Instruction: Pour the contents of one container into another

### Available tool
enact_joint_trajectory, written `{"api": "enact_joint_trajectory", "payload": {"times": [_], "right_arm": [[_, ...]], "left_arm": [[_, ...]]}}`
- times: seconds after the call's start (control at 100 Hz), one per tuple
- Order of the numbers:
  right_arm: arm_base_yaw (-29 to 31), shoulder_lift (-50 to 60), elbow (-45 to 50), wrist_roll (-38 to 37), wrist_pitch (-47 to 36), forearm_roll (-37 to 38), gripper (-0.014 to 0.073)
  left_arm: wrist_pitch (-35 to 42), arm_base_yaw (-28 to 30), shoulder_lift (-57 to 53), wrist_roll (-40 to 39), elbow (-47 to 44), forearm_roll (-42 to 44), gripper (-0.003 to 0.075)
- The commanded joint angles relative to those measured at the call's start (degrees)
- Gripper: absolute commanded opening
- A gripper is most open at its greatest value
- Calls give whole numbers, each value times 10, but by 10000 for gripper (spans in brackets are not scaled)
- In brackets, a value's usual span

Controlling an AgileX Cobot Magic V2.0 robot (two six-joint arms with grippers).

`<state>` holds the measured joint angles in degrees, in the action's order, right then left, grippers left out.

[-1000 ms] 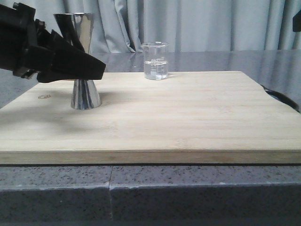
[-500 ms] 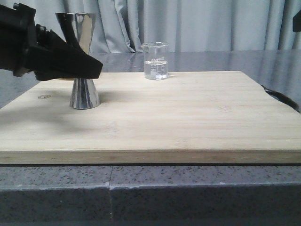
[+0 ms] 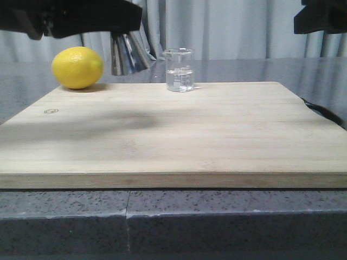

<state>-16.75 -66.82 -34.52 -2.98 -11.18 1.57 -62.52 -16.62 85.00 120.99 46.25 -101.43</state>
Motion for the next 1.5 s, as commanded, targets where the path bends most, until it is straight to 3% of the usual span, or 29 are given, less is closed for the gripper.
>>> {"api": "enact_joint_trajectory", "payload": {"times": [0.0, 0.25, 0.54, 0.87, 1.04, 1.49], "right_arm": [[-2, -14, -20, 7, -72, 10, 334], [-18, -81, -20, 7, -166, 50, 339], [-59, -147, -20, 6, -308, 102, 474], [-59, -209, -44, -14, -329, 103, 473], [-59, -227, -57, -59, -338, 129, 473], [-59, -266, -69, -94, -386, 180, 473]], "left_arm": [[-49, -5, -15, -26, 28, -44, -19], [-49, -5, -16, -31, 30, -42, -19], [-49, -5, -16, -31, 30, -24, -19], [-49, -5, -16, -31, 30, -24, -19], [-49, -5, -16, -31, 30, -24, -19], [-48, -5, -16, -31, 30, -24, -19]]}}
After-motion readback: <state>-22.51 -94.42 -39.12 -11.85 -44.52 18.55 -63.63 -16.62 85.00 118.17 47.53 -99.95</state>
